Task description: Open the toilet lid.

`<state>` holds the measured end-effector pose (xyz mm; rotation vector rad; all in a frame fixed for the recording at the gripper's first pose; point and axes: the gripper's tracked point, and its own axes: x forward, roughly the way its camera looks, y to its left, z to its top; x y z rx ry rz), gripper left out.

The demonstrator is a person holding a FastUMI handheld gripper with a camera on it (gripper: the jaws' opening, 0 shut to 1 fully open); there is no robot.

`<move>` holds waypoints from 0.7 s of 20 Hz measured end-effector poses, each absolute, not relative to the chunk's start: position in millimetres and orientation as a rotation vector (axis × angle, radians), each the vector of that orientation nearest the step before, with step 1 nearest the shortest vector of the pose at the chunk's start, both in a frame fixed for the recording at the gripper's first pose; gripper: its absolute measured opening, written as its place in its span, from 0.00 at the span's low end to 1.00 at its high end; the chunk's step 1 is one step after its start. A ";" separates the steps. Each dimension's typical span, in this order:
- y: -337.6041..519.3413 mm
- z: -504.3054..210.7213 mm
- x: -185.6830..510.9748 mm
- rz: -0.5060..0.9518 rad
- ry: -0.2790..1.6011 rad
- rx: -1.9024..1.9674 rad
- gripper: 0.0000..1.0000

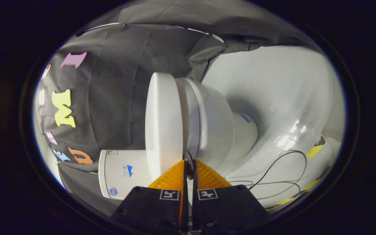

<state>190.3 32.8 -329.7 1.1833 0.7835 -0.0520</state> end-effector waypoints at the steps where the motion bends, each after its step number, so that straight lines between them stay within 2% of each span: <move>1: 32.5 -329.1 190.0 -0.051 0.792 1.183 0.07; 14: 38.0 -306.3 191.8 -0.095 0.866 1.135 0.04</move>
